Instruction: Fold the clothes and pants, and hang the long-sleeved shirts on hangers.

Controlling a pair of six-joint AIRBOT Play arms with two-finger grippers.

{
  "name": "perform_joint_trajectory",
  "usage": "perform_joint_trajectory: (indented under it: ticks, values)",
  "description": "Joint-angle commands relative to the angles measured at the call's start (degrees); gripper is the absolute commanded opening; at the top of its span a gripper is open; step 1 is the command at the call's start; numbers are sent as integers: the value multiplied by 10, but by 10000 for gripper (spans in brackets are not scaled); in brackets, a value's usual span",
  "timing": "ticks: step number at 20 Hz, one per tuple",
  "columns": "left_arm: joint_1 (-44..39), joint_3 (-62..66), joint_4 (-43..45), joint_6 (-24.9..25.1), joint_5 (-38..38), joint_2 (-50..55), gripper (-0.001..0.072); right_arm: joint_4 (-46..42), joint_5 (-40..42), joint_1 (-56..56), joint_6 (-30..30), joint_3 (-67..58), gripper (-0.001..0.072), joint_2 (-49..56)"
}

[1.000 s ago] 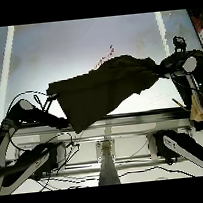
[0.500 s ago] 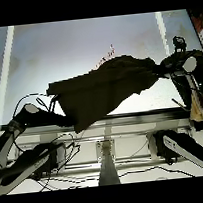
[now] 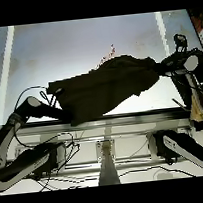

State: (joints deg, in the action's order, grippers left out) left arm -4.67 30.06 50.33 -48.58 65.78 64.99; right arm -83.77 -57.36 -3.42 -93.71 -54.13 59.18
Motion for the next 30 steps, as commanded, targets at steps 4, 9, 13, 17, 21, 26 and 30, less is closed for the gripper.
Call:
perform_joint_trajectory:
  ticks: [4,9,13,17,21,26,30]
  values:
    - [27,343,-56,14,78,-7,7,2,2,0,39,-165,9,-25]
    - [129,605,-123,9,14,-49,6,2,21,0,50,-321,9,-92]
    - [202,632,-123,8,-153,-146,7,20,61,0,49,-395,8,-167]
    - [249,631,-122,8,-245,-229,7,104,90,0,73,-436,8,-222]
    - [274,631,-106,-1,-259,-275,6,172,89,0,114,-445,9,-252]
    - [277,617,35,-117,-191,-236,6,159,78,0,121,-445,8,-206]
    - [247,581,32,-116,-59,-102,6,160,-16,0,120,-445,9,-71]
